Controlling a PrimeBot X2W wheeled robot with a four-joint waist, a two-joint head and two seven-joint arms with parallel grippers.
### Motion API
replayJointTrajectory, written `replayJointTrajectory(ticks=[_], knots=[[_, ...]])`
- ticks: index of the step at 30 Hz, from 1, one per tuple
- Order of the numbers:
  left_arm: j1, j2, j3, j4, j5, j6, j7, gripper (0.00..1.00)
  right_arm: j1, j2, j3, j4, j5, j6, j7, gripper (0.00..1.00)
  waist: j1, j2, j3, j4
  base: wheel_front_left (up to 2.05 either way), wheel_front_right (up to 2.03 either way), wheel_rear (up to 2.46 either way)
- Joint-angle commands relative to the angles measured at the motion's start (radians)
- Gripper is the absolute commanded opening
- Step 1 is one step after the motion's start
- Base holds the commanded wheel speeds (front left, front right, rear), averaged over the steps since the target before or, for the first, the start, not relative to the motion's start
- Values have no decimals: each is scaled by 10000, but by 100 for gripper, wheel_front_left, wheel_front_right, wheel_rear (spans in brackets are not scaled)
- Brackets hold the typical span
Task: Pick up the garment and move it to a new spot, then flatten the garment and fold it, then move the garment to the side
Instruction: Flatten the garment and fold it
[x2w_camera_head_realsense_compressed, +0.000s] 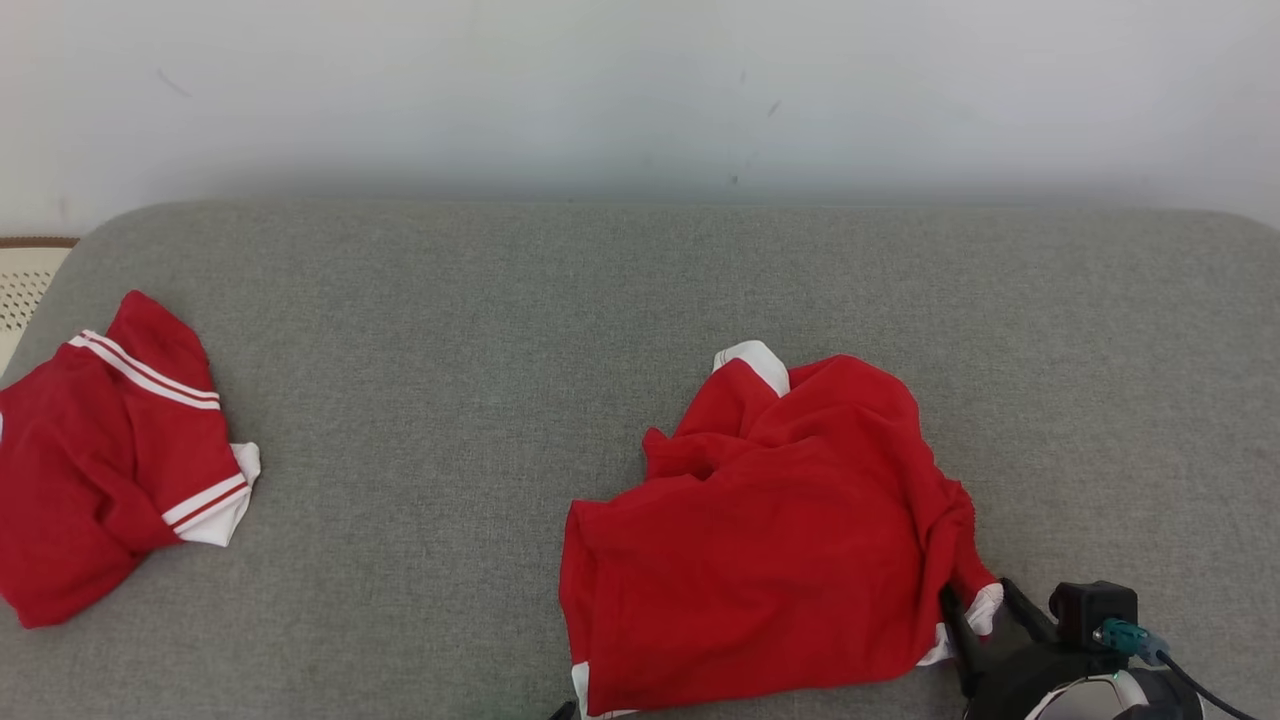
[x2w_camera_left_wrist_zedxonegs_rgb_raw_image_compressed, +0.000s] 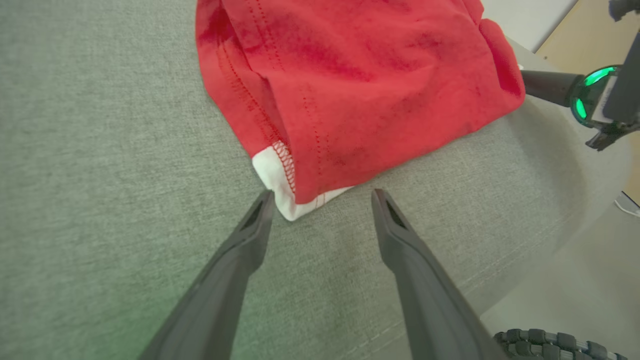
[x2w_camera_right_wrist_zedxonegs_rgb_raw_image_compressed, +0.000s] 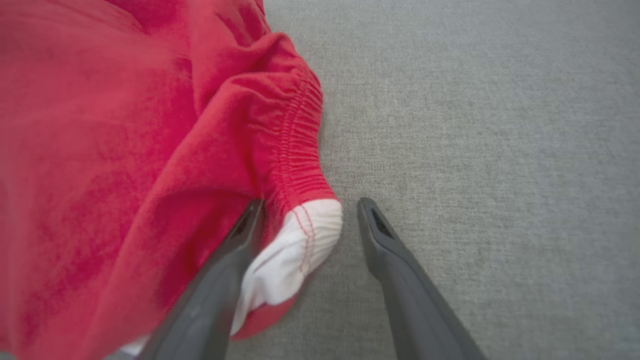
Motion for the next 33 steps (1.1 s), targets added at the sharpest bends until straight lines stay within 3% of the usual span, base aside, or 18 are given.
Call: replayJointTrajectory(ticks=[1, 2, 3, 4, 5, 20, 21, 22, 23, 33], knots=[[-121, 16, -64, 64, -88, -32, -28, 100, -30, 8, 125, 130, 85, -7, -16, 54, -2, 0, -14, -8, 0, 0, 0], [-175, 18, -144, 133, -107, -48, -28, 100, -60, 23, 209, 187, 154, -7, -68, 30, -2, 0, -27, -18, 0, 0, 0], [-206, 21, -200, 203, -142, -33, -28, 75, -82, 36, 292, 223, 226, -7, -104, 0, -2, 0, -51, -32, 0, 0, 0], [-267, 21, -248, 228, -98, -16, -28, 20, -109, 36, 358, 266, 304, -7, -141, 0, -2, 0, -74, -45, 0, 0, 0], [-329, 21, -260, 194, -147, 32, -28, 0, -165, -12, 473, 354, 414, -7, -219, 0, -2, 0, -112, -59, 0, 0, 0], [-77, 22, 3, 390, 27, 140, -28, 0, -316, -136, 966, 520, 1119, -7, -655, 0, -2, 0, -373, 21, 0, 0, 0], [-84, 20, 13, 411, 2, 118, -28, 35, -334, -155, 970, 564, 1107, -7, -671, 50, -2, 0, -384, 26, 0, 0, 0], [-90, 19, 12, 421, -13, 95, -28, 80, -345, -158, 980, 605, 1105, -7, -685, 100, -2, 0, -389, 29, 0, 0, 0], [-86, 19, 11, 425, -23, 80, -28, 100, -338, -137, 984, 647, 1140, -7, -698, 100, -2, 0, -394, 29, 0, 0, 0], [86, 23, 24, 324, 219, 23, -27, 100, -34, -449, 1081, 154, 1133, -7, -782, 100, -2, 0, -292, -85, 0, 0, 0]])
